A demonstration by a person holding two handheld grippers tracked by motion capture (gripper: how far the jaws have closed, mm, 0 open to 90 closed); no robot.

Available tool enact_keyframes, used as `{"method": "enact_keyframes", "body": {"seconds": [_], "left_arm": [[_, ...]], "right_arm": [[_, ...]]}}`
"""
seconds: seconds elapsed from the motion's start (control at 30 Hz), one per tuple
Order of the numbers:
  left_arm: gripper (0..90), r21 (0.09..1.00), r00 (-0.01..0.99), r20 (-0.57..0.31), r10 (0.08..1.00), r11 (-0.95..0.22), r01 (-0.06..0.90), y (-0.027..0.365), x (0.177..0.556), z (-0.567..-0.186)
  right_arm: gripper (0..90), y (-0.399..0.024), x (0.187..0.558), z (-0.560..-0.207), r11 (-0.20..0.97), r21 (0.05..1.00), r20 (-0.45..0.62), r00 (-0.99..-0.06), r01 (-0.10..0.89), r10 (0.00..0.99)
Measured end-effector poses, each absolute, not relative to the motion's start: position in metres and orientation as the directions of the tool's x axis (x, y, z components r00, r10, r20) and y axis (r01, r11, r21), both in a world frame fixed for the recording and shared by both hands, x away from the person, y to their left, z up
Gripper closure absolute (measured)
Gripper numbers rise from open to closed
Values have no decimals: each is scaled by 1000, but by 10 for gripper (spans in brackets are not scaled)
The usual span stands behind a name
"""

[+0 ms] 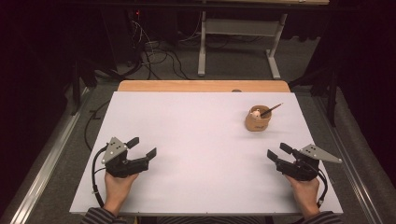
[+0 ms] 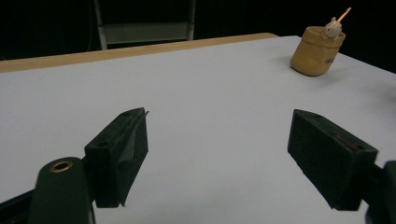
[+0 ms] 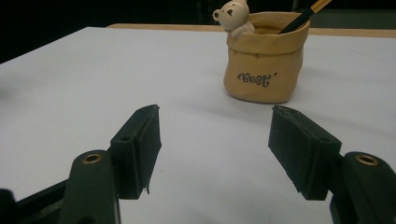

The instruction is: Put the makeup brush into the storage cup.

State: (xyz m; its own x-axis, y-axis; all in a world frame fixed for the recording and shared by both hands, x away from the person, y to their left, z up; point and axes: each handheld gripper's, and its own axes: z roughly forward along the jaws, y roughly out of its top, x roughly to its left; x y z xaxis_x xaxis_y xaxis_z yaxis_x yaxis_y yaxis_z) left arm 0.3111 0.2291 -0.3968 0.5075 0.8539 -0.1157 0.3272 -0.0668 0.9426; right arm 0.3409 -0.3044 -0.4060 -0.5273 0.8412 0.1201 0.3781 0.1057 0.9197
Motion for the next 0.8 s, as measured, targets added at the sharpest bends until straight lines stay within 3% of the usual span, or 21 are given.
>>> {"method": "enact_keyframes", "body": {"seconds": [0.8], "left_arm": [[208,946,503,-118,856,-57,319,231,309,-396]], "right_arm": [[356,-307,334,-406,89,923,129,-518,375,846]]}}
